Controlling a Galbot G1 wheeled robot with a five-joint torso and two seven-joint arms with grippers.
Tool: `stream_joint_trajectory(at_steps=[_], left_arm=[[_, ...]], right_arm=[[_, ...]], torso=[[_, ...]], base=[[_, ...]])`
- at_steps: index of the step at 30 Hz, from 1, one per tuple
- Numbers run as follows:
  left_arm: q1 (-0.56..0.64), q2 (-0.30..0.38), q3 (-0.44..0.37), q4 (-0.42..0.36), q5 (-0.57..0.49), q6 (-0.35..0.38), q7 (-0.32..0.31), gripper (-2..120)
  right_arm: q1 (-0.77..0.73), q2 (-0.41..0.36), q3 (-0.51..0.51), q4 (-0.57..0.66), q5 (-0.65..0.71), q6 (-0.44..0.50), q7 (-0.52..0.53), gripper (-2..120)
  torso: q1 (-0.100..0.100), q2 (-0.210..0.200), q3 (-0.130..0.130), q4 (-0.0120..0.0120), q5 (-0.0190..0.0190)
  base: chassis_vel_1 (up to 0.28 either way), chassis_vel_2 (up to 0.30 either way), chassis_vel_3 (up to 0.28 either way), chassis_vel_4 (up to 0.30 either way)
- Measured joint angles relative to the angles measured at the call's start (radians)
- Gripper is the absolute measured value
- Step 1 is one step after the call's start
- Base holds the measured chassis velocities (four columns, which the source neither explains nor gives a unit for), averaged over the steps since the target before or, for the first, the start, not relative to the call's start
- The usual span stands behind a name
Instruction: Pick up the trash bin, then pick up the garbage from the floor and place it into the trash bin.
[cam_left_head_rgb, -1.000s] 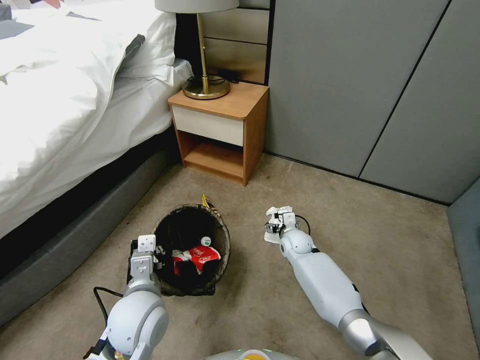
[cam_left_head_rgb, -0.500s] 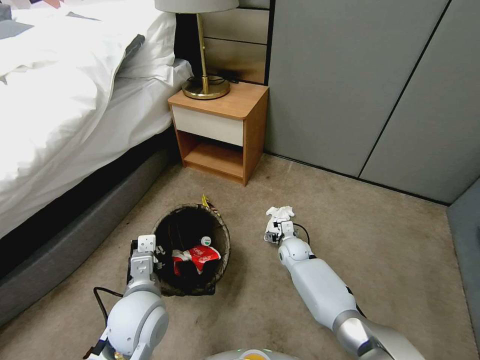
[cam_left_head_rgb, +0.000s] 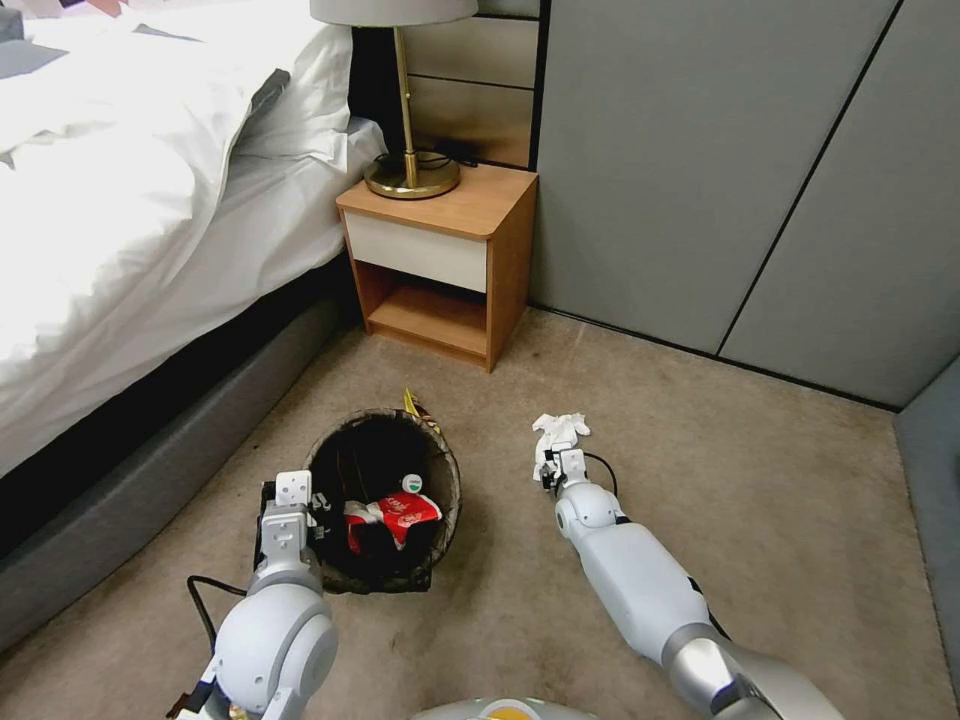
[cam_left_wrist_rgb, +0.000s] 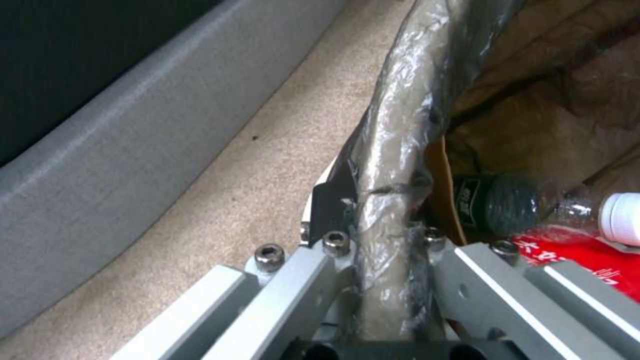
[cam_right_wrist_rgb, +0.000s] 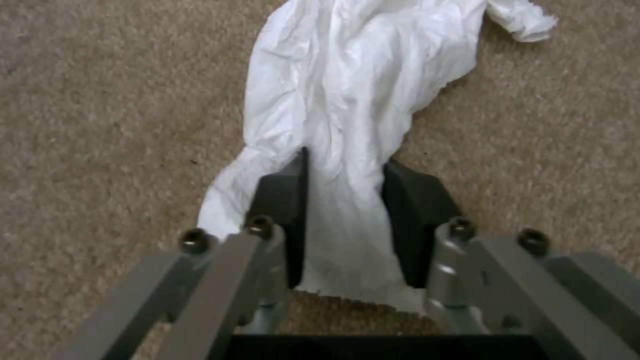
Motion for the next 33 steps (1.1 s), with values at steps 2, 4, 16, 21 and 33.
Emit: stream_joint_trajectory(at_steps=[2, 4, 16, 21, 33], left_arm=[[-0.001, 0.0, 0.0, 0.0, 0.0, 0.0, 0.0, 0], [-0.002, 0.001, 0.0, 0.0, 0.0, 0.0, 0.0, 0], [-0.006, 0.0, 0.004, 0.002, -0.001, 0.0, 0.0, 0], [-0.005, 0.002, 0.004, 0.003, -0.001, 0.0, 0.0, 0], [-0.01, 0.013, 0.007, 0.011, -0.03, 0.003, -0.001, 0]], right_arm=[[0.0, -0.003, 0.0, 0.002, -0.001, 0.0, 0.001, 13], [0.001, -0.003, 0.0, 0.004, -0.001, 0.0, 0.002, 8], [0.003, -0.002, -0.004, 0.021, -0.001, 0.007, 0.014, 0], [-0.014, -0.006, -0.007, 0.057, 0.01, 0.033, 0.028, 0], [-0.201, -0.087, -0.021, 0.478, -0.005, 0.308, 0.029, 0]], torso=[[0.0, 0.0, 0.0, -0.0002, -0.0001], [0.0, 0.0, 0.0, -0.0002, -0.0001], [0.0, 0.0, 0.0, -0.0001, -0.0001], [0.0, 0.0, 0.0, -0.0001, -0.0001], [0.0, 0.0, 0.0, -0.0002, -0.0001]], base=[[0.0, 0.0, 0.0, 0.0], [0.0, 0.0, 0.0, 0.0], [0.0, 0.0, 0.0, 0.0], [0.0, 0.0, 0.0, 0.0], [0.0, 0.0, 0.0, 0.0]])
